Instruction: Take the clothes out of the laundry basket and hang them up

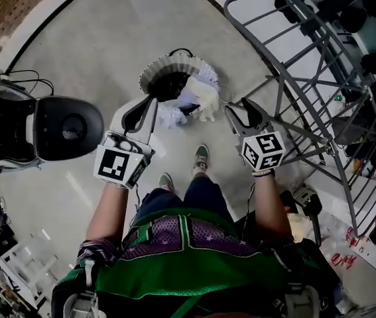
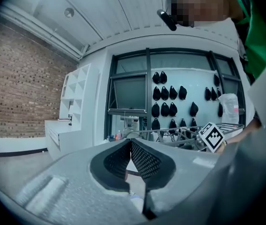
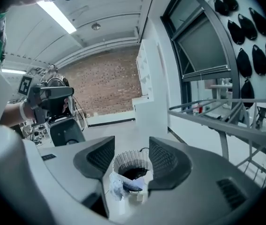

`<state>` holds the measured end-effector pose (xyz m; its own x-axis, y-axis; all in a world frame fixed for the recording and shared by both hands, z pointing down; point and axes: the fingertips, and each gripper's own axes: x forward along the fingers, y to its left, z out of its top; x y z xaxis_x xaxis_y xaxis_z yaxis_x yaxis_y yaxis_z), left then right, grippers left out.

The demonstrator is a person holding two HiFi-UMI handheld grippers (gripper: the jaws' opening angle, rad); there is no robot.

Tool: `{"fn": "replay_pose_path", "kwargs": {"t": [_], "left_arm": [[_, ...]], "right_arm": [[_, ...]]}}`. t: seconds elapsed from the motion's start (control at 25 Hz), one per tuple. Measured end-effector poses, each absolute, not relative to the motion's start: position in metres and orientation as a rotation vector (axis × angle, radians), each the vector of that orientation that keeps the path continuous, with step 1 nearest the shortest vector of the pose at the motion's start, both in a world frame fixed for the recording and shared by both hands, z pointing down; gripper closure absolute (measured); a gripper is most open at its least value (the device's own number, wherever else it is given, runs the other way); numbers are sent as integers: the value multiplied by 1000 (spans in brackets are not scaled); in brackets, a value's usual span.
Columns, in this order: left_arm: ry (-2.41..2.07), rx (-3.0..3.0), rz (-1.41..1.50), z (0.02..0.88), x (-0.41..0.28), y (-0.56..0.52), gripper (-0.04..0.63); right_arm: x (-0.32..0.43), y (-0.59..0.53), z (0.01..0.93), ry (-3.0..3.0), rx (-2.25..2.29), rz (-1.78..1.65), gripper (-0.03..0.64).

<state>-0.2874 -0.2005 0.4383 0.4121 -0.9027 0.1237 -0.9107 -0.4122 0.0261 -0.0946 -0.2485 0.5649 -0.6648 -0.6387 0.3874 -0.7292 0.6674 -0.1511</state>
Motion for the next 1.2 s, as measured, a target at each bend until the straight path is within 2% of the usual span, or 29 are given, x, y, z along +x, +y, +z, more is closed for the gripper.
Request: {"fn": "replay_pose_path", "kwargs": {"t": [0.72,1.2], "left_arm": [[-1584,2564,197,635,-290,-225,578],[-1557,2541,326,748,-305,-222,578]], "right_arm": [[-78,-276,851,-2387,1149,511,403],[-96,-311,1026,-2317,1109,573,405]]}}
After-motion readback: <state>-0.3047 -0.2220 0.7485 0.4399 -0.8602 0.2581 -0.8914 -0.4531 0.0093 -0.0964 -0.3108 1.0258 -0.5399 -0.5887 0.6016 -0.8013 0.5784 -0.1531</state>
